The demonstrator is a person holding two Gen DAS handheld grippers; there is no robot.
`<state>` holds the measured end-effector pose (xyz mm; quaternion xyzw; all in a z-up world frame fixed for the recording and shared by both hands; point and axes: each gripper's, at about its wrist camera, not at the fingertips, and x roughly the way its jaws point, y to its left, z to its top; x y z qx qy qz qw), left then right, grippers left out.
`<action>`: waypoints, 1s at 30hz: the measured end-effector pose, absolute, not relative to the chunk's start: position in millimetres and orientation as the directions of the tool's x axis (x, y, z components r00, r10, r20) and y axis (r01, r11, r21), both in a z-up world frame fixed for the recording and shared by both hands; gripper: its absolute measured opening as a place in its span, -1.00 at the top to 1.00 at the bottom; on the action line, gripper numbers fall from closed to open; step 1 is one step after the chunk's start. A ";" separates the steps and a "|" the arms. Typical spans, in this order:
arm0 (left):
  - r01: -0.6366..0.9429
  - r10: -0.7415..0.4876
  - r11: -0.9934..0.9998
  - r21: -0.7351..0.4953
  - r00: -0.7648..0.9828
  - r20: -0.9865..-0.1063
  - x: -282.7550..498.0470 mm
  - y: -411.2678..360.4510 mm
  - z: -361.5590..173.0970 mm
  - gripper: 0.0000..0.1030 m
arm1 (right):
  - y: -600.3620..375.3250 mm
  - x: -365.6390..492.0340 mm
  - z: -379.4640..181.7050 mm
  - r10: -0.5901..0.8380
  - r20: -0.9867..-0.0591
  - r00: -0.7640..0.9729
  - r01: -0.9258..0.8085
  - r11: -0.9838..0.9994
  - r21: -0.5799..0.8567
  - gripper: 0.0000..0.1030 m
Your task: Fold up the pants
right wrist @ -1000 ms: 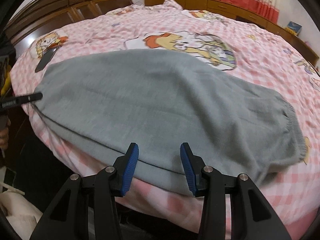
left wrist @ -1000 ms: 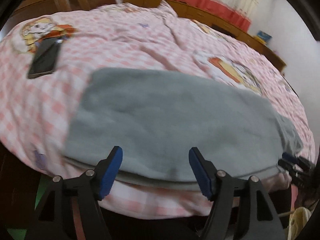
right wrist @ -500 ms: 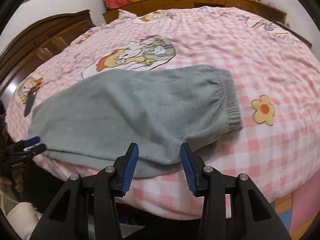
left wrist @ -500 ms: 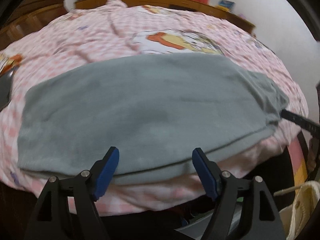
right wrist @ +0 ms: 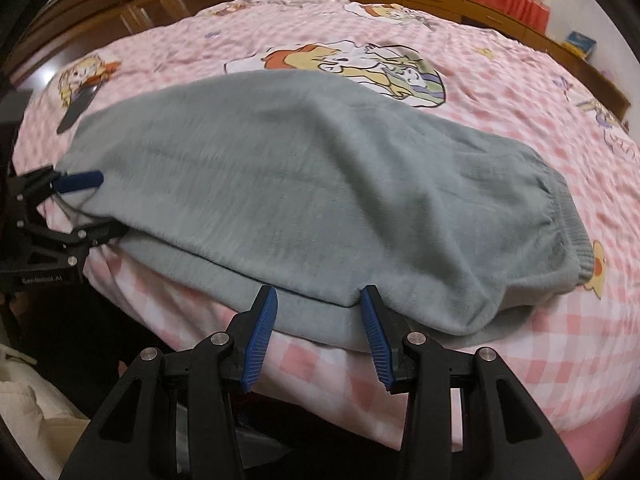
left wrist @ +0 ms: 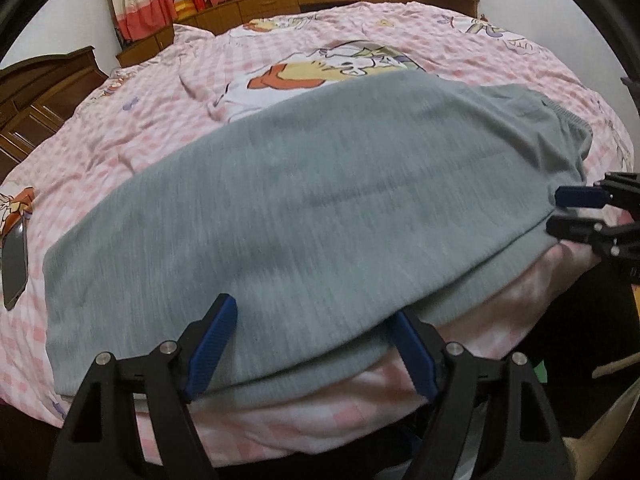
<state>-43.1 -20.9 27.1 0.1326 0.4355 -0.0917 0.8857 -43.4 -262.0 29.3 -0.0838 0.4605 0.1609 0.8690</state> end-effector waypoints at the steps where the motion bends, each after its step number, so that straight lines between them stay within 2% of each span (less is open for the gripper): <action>1: 0.275 -0.048 0.949 0.155 0.612 -0.789 -43.5 -21.0 27.9 -0.57 | -260.9 -44.0 29.3 0.198 -0.827 0.527 -0.361 0.932 -0.007 0.14; 6: 0.265 -0.051 0.949 0.170 0.661 -0.749 -43.6 -22.0 35.0 -0.56 | -258.5 -44.2 29.7 0.199 -0.827 0.526 -0.367 0.930 -0.009 0.14; 8: 0.287 -0.083 0.946 0.149 0.661 -0.746 -41.2 -23.0 36.1 -0.48 | -257.9 -43.4 29.4 0.200 -0.828 0.524 -0.365 0.931 -0.006 0.14; 9: 0.306 -0.108 0.943 0.128 0.649 -0.753 -39.9 -23.7 35.6 -0.25 | -257.1 -43.1 28.9 0.198 -0.829 0.524 -0.364 0.931 -0.007 0.14; 10: 0.328 -0.142 0.940 0.097 0.632 -0.762 -38.8 -24.1 34.6 0.06 | -256.8 -43.1 29.0 0.196 -0.829 0.524 -0.363 0.932 -0.009 0.14; 11: 0.346 -0.180 0.936 0.056 0.612 -0.770 -37.7 -24.3 33.5 0.23 | -255.9 -42.7 28.9 0.193 -0.829 0.525 -0.363 0.932 -0.012 0.14; 12: 0.356 -0.206 0.934 0.028 0.600 -0.773 -36.7 -24.9 33.0 0.57 | -255.4 -41.9 28.9 0.192 -0.829 0.525 -0.364 0.931 -0.015 0.14; 13: 0.364 -0.232 0.931 -0.001 0.591 -0.773 -36.7 -25.7 33.2 0.74 | -254.8 -41.4 28.9 0.190 -0.829 0.526 -0.365 0.931 -0.018 0.14; 21: 0.346 -0.300 0.933 -0.095 0.607 -0.736 -42.9 -16.7 56.7 0.88 | -248.6 -38.7 30.2 0.196 -0.815 0.546 -0.392 0.919 -0.042 0.16; 22: 0.347 -0.303 0.933 -0.098 0.609 -0.733 -43.6 -16.2 59.2 0.89 | -248.4 -38.0 30.3 0.199 -0.811 0.550 -0.393 0.919 -0.042 0.24; 24: 0.348 -0.299 0.933 -0.089 0.616 -0.729 -46.4 -16.2 63.0 0.90 | -251.4 -35.5 32.1 0.208 -0.797 0.567 -0.385 0.922 -0.033 0.93; 30: 0.359 -0.289 0.931 -0.062 0.623 -0.727 -60.9 -16.2 68.9 0.91 | -260.1 -45.9 54.0 0.250 -0.759 0.601 -0.402 0.916 -0.017 0.95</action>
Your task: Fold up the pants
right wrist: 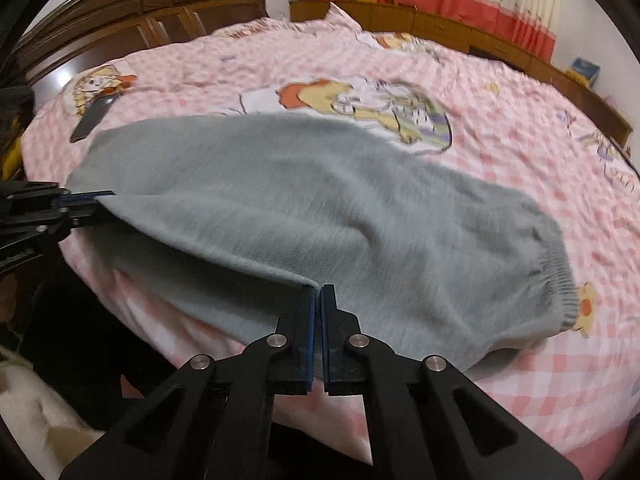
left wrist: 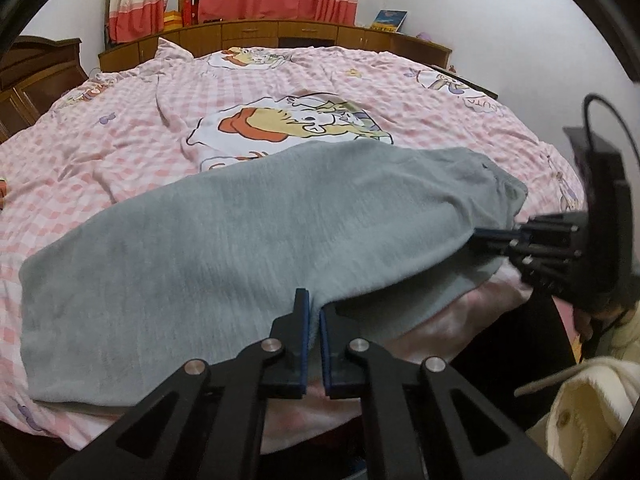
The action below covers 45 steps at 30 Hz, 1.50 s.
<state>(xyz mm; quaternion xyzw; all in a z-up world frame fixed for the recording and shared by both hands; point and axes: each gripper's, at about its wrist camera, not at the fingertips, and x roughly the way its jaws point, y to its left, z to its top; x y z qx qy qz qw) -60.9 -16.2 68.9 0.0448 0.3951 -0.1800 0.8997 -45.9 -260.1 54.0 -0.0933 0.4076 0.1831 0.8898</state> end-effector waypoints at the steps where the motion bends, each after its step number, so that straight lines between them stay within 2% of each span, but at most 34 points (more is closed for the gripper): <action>1: 0.360 -0.288 0.931 -0.062 0.620 -0.730 -62.4 -15.3 68.2 0.91 | -260.1 -50.0 57.0 0.253 -0.755 0.605 -0.411 0.911 -0.025 0.95; 15: 0.367 -0.292 0.926 -0.095 0.531 -0.796 -67.3 -12.1 31.8 0.91 | -260.4 -67.1 32.1 0.238 -0.796 0.557 -0.455 0.889 -0.053 0.95; 23: 0.385 -0.268 0.921 -0.062 0.508 -0.818 -67.9 -18.5 25.6 0.87 | -260.2 -65.8 21.2 0.220 -0.821 0.526 -0.452 0.890 -0.051 0.91; 26: 0.402 -0.274 0.914 -0.060 0.500 -0.821 -72.1 -18.3 31.3 0.54 | -267.6 -69.3 25.7 0.231 -0.820 0.524 -0.447 0.894 -0.034 0.78; 28: 0.405 -0.275 0.912 -0.056 0.505 -0.818 -76.1 -17.1 37.2 0.18 | -279.8 -73.1 33.0 0.232 -0.810 0.538 -0.425 0.905 -0.024 0.64; 30: 0.409 -0.273 0.911 -0.046 0.518 -0.810 -80.0 -16.0 45.7 0.10 | -295.0 -75.9 40.2 0.215 -0.797 0.564 -0.385 0.922 -0.024 0.51; 33: 0.410 -0.275 0.911 -0.036 0.541 -0.795 -79.9 -16.7 58.7 0.03 | -332.0 -75.0 52.7 0.193 -0.773 0.604 -0.275 0.961 0.026 0.42; 38: 0.402 -0.271 0.915 -0.027 0.564 -0.780 -60.9 -32.4 70.0 0.01 | -403.8 -66.5 56.2 0.185 -0.745 0.641 -0.045 0.978 0.204 0.39; 42: 0.392 -0.328 0.913 -0.113 0.537 -0.777 -36.5 -48.5 68.9 0.01 | -422.4 -54.7 42.0 0.165 -0.767 0.621 0.013 0.975 0.220 0.39; 45: 0.376 -0.325 0.918 -0.128 0.522 -0.789 -22.8 -60.2 61.9 0.01 | -421.4 -46.0 34.5 0.199 -0.762 0.617 0.001 0.967 0.254 0.39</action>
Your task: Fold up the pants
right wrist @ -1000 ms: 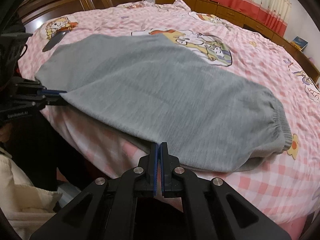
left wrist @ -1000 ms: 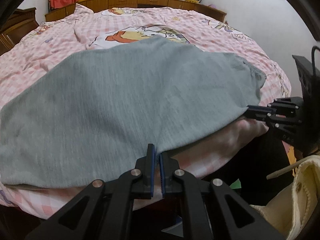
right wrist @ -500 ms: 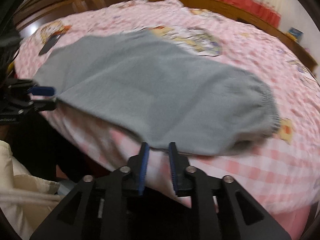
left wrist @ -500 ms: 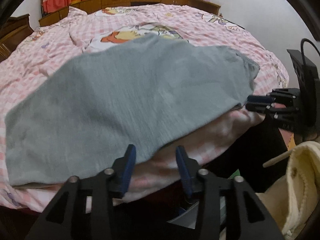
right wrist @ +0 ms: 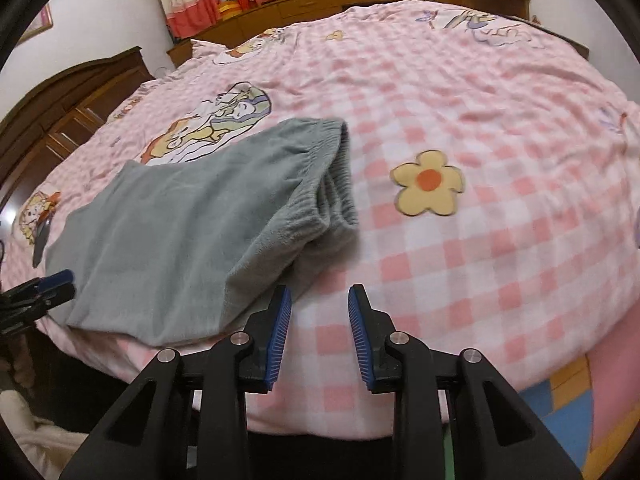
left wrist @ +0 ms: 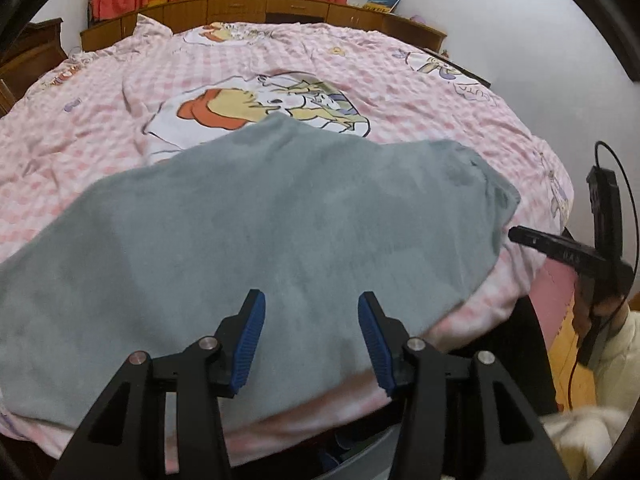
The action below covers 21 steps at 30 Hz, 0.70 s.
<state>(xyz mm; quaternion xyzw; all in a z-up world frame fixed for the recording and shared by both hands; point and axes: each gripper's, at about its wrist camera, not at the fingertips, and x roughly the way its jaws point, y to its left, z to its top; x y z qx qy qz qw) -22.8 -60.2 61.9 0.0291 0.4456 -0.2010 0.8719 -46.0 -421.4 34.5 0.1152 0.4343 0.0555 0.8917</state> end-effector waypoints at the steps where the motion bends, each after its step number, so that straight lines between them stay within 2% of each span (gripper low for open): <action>1: 0.371 -0.314 0.921 -0.122 0.518 -0.795 -20.3 -63.4 59.0 0.01 | -419.4 -43.0 33.4 0.196 -0.758 0.623 -0.003 0.969 0.248 0.39; 4: 0.362 -0.300 0.924 -0.120 0.493 -0.817 -15.9 -69.2 47.9 0.01 | -420.3 -32.0 30.4 0.187 -0.746 0.639 0.014 0.967 0.255 0.39; 8: 0.337 -0.275 0.934 -0.116 0.477 -0.835 -15.0 -68.9 33.7 -0.02 | -433.3 -20.7 25.5 0.235 -0.713 0.661 0.072 0.926 0.372 0.39; 9: 0.330 -0.278 0.936 -0.123 0.476 -0.834 -14.7 -67.9 32.4 -0.03 | -434.8 -18.6 24.3 0.244 -0.706 0.665 0.079 0.917 0.392 0.47; 11: 0.319 -0.282 0.938 -0.136 0.473 -0.835 -14.0 -66.3 30.8 -0.04 | -437.6 -20.8 25.4 0.236 -0.704 0.669 0.096 0.913 0.396 0.80; 15: 0.321 -0.274 0.939 -0.125 0.476 -0.836 -15.0 -67.1 29.8 -0.06 | -452.1 -39.9 41.5 0.192 -0.679 0.709 0.130 0.910 0.393 0.82; 21: 0.327 -0.251 0.941 -0.093 0.485 -0.837 -17.0 -71.3 27.5 -0.08 | -454.4 -40.3 18.0 0.177 -0.745 0.643 0.141 0.929 0.342 0.81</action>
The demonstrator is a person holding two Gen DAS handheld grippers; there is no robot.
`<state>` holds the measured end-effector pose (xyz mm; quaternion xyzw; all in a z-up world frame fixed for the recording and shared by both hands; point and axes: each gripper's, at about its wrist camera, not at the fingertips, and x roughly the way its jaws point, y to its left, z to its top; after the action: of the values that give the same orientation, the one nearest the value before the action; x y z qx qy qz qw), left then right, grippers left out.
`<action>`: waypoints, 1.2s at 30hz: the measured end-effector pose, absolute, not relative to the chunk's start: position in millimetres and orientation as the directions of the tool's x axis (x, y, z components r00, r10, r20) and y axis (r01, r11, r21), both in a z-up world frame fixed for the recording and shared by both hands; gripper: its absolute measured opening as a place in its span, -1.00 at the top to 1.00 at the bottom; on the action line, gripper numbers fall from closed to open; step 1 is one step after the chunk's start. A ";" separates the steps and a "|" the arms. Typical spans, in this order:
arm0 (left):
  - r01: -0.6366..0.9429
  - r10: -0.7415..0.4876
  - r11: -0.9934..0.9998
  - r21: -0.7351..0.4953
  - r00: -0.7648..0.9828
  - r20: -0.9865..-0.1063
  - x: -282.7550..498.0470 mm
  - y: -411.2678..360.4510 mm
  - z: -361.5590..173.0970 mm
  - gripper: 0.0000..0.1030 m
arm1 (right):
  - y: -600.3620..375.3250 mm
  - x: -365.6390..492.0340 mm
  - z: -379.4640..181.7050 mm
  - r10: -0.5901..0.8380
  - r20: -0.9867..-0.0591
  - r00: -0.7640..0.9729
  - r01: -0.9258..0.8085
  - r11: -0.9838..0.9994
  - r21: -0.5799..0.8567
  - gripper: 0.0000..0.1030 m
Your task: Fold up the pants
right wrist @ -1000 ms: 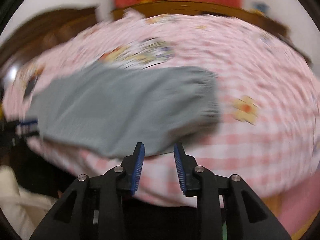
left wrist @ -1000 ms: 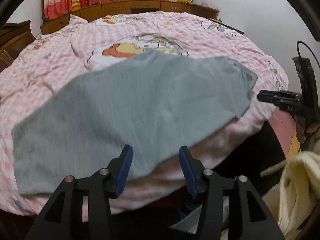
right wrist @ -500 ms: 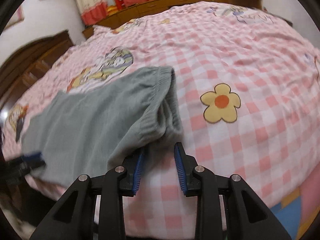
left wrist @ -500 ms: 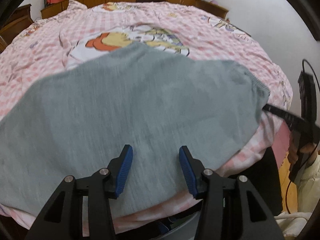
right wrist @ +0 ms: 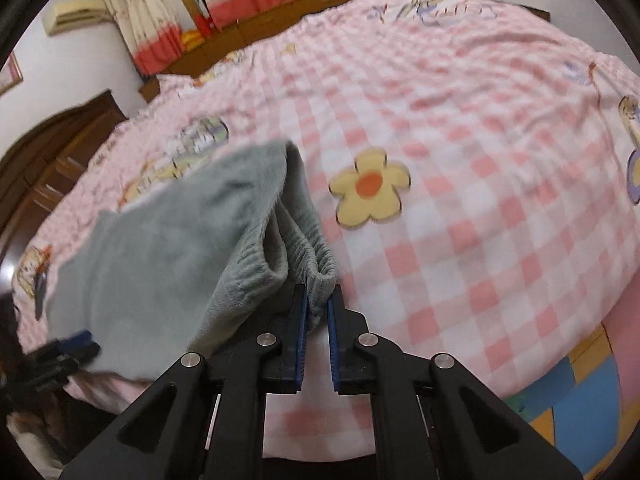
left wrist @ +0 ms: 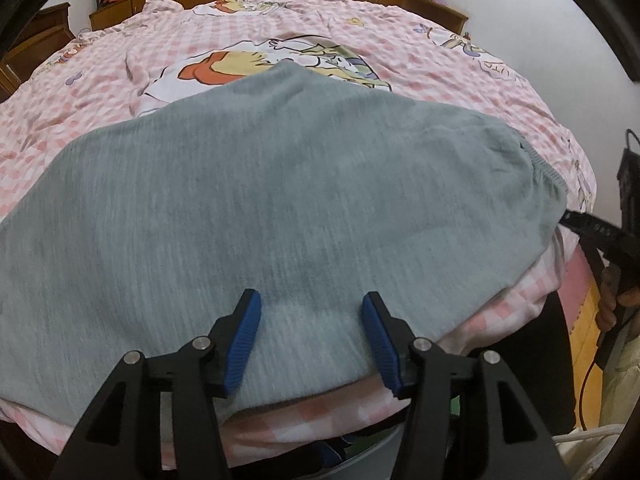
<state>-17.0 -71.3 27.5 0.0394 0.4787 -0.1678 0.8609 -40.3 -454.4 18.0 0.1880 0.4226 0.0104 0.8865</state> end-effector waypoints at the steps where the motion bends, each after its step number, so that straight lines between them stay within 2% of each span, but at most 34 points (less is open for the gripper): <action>1: 0.328 -0.250 0.940 -0.090 0.486 -0.838 -17.6 -71.8 27.6 -0.09 | -454.7 -40.2 15.7 0.179 -0.746 0.642 0.142 0.928 0.344 0.81; 4: 0.329 -0.252 0.940 -0.092 0.485 -0.837 -17.5 -71.2 27.5 -0.11 | -458.4 -44.8 22.6 0.191 -0.734 0.651 0.138 0.922 0.362 0.67; 5: 0.327 -0.253 0.940 -0.095 0.485 -0.837 -17.6 -71.2 27.5 -0.12 | -459.6 -48.6 28.0 0.176 -0.734 0.656 0.142 0.926 0.349 0.54; 9: 0.324 -0.259 0.940 -0.102 0.489 -0.833 -19.2 -72.1 27.2 -0.19 | -462.7 -66.0 51.7 0.106 -0.713 0.694 0.169 0.938 0.304 0.49; 14: 0.329 -0.258 0.939 -0.096 0.494 -0.830 -19.4 -72.8 26.4 -0.25 | -456.9 -70.6 68.2 0.240 -0.653 0.719 0.077 0.905 0.417 0.35; 19: 0.326 -0.261 0.940 -0.101 0.496 -0.828 -18.9 -72.1 25.8 -0.26 | -434.8 -44.8 47.9 0.272 -0.713 0.646 0.084 0.903 0.421 0.35; 20: 0.326 -0.261 0.940 -0.101 0.496 -0.828 -19.0 -72.4 25.5 -0.26 | -431.2 -38.1 42.5 0.272 -0.728 0.630 0.096 0.903 0.420 0.41; 21: 0.326 -0.260 0.940 -0.100 0.496 -0.828 -19.0 -72.6 25.4 -0.26 | -429.1 -32.1 38.1 0.261 -0.743 0.617 0.112 0.905 0.411 0.76; 22: 0.328 -0.260 0.940 -0.099 0.497 -0.828 -19.4 -72.4 25.6 -0.26 | -429.1 -28.4 35.7 0.223 -0.758 0.613 0.148 0.910 0.387 0.89; 26: 0.338 -0.271 0.936 -0.104 0.496 -0.825 -19.7 -71.6 23.7 -0.30 | -439.9 -32.0 32.0 0.176 -0.759 0.626 0.203 0.904 0.377 0.89; 31: 0.354 -0.260 0.932 -0.078 0.504 -0.823 -21.5 -74.3 21.4 -0.32 | -434.0 -35.0 21.0 0.141 -0.778 0.612 0.164 0.940 0.300 0.87; 34: 0.360 -0.262 0.930 -0.075 0.506 -0.822 -22.2 -73.6 21.2 -0.33 | -437.3 -38.4 24.0 0.163 -0.772 0.614 0.143 0.939 0.312 0.83; 36: 0.358 -0.267 0.930 -0.083 0.506 -0.820 -22.0 -72.1 21.3 -0.33 | -440.3 -43.6 27.9 0.178 -0.773 0.609 0.144 0.933 0.329 0.73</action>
<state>-22.0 -72.1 21.3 0.0487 0.4629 -0.1803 0.8665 -43.6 -440.3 27.9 0.1825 0.4419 0.0096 0.8782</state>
